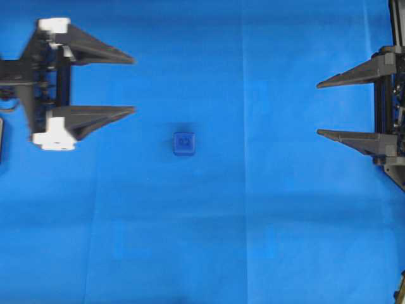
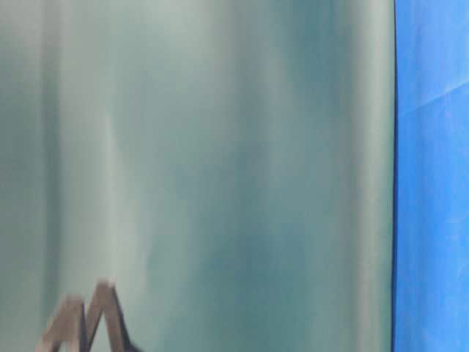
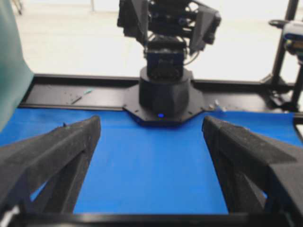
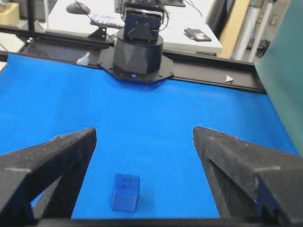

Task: Handover the blue block to the right arm after grasping it with the left arm, then place it in the designated position.
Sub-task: 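Move the open left gripper toward the blue cube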

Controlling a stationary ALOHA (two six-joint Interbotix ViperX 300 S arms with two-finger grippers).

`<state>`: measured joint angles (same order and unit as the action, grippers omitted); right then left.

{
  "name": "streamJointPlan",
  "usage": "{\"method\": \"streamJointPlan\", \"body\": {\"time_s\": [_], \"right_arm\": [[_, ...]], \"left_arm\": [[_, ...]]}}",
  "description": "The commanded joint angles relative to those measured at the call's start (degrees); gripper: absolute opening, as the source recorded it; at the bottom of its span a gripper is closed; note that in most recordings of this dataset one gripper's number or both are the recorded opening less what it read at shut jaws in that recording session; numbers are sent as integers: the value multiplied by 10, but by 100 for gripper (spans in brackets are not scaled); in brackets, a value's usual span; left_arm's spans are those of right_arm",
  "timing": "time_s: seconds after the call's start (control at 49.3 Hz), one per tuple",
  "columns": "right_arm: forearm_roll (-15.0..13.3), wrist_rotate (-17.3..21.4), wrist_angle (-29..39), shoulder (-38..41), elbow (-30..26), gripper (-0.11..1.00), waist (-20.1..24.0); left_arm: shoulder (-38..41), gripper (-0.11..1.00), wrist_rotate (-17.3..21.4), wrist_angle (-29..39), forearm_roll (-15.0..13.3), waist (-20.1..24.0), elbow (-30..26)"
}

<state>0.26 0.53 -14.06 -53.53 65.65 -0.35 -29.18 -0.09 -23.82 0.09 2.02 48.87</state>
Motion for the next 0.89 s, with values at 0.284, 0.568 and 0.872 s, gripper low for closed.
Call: {"method": "streamJointPlan", "body": {"time_s": [0.284,0.568,0.872], "right_arm": [[2,-1,-6,4,-18,97,-3],[2,-1,-5,4,-19,97,-3],[2,0,-6,15,-20,97,-3]], "left_arm": [[119,93,4,18,1,8,-90],[98,92,-7,120,1,9,-116],[120,92,-5,411,1,7,-234]]}}
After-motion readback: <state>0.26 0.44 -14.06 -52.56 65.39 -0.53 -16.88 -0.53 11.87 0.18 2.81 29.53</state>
